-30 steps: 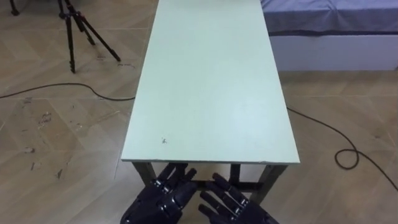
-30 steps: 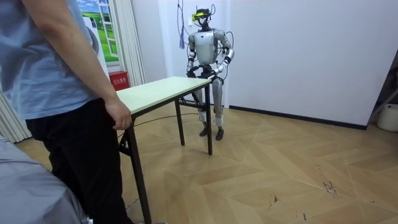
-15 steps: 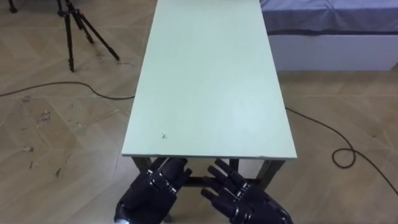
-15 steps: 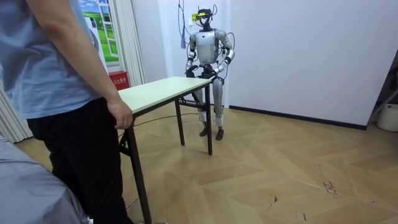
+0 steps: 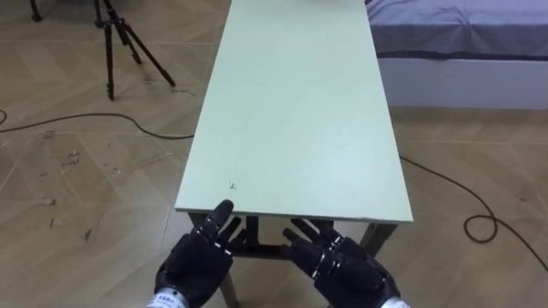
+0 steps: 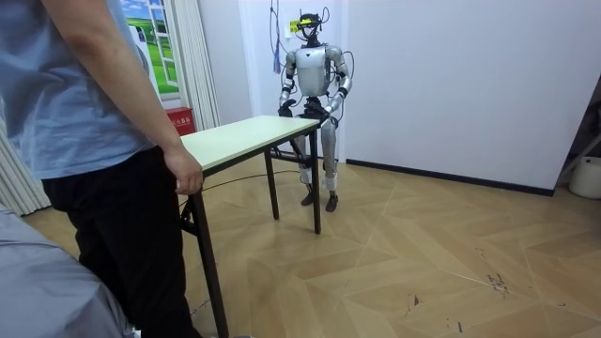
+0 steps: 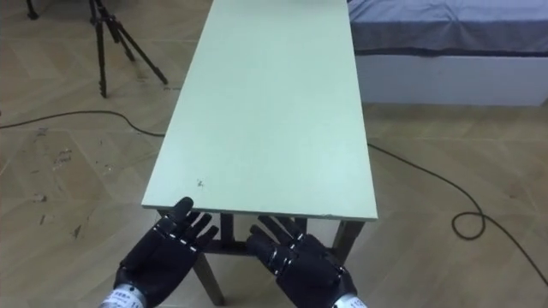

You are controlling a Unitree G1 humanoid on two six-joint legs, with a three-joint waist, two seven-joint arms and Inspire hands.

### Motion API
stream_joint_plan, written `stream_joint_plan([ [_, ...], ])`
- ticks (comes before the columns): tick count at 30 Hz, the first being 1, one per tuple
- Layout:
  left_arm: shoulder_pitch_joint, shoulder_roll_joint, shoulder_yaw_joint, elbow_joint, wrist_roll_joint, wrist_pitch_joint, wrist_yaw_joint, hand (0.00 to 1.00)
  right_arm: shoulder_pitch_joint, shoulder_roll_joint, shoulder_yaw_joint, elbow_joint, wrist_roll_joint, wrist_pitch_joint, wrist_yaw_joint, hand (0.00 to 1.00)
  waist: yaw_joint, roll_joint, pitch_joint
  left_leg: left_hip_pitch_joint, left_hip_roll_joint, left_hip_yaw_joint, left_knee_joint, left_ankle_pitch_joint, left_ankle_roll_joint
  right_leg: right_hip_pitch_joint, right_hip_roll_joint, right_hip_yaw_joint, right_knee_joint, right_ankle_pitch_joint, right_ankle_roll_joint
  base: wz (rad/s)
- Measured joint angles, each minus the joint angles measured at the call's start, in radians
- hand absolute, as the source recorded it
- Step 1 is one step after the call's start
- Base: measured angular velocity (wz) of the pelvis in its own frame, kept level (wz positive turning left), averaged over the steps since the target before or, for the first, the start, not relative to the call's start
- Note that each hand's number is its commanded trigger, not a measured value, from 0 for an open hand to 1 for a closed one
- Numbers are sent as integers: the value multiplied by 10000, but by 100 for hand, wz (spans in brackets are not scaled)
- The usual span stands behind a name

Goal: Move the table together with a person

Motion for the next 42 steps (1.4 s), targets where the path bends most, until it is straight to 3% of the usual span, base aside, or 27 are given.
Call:
stream_joint_plan([
  [10,-123,-98,675,681,-8,1040,414,0,-65,385,-1552,623,704,97,-1348,0,-6,-58,-31,145,21,-28,-98,-1,-1,152,24,-43,-34,10,-11,1],
  [19,-116,-433,1283,675,-36,1636,1043,0,-84,748,-1819,685,1223,208,-1943,0,4,-57,-47,145,5,-23,-95,-1,-1,148,23,-48,-47,10,-12,0],
  [26,-83,-700,1463,675,-23,1670,1194,0,-83,1038,-1943,675,1602,208,-2290,0,44,7,-152,236,5,14,-119,0,-2,165,25,82,-38,10,-11,-5],
  [32,-88,-758,1499,621,1,1670,1345,0,-88,1367,-2202,693,1892,256,-2358,0,23,113,-130,259,22,28,-119,-1,-2,178,23,106,-43,10,-11,0],
  [42,-82,-771,1608,-447,4,1750,1992,0,-140,1488,-2340,643,1815,314,-2328,0,-31,324,-83,275,16,21,-113,0,-2,190,44,134,-15,22,-26,-1],
])
